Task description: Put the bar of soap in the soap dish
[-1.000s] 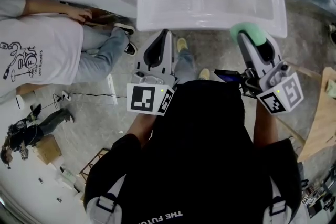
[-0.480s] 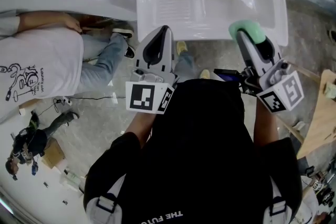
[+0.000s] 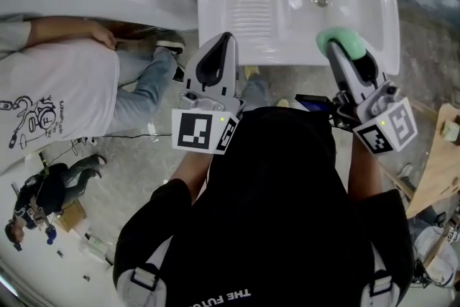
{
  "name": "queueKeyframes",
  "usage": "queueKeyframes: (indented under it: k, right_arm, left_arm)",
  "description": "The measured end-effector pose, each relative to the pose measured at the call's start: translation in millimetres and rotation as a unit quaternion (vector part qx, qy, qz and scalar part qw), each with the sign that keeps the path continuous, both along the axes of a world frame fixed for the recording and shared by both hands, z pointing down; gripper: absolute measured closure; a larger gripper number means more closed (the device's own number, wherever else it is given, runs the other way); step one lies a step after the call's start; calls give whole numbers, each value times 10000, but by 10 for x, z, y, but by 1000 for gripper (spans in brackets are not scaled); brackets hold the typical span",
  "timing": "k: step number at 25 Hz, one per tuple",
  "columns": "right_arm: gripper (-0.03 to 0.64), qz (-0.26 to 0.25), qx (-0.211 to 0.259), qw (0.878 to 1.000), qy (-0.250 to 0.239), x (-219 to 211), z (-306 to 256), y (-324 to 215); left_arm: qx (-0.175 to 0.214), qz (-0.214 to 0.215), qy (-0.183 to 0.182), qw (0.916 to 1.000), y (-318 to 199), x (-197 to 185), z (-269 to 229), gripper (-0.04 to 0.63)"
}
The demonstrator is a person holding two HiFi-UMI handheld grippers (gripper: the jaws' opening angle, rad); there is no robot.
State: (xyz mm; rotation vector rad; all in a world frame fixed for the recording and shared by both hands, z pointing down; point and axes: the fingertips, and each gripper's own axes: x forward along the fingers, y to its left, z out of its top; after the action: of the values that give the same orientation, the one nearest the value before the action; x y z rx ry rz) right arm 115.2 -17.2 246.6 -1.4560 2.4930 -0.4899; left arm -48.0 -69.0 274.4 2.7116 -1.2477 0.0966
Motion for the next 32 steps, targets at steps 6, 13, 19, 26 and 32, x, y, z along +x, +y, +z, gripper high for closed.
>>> queueKeyframes:
  k: [6, 13, 19, 26, 32]
  right_arm:
    - [489, 2, -2, 10000, 67, -248, -36, -212]
    - [489, 201, -6, 9997, 111, -337, -120, -381]
    - [489, 306, -35, 9994, 158, -411, -83, -534]
    - [489, 340, -40, 9993, 157, -460, -116, -641]
    - [489, 362, -31, 9992, 171, -506, -145, -712]
  left_arm:
    - [8, 75, 80, 9999, -239, -185, -5, 592]
    - [-5, 174, 130, 9998, -429, -321, -69, 592]
    - [6, 247, 192, 9995, -613, -399, -28, 592]
    - [-7, 284, 208, 9994, -717, -436, -52, 592]
    - [12, 322, 242, 9992, -779, -464, -83, 592]
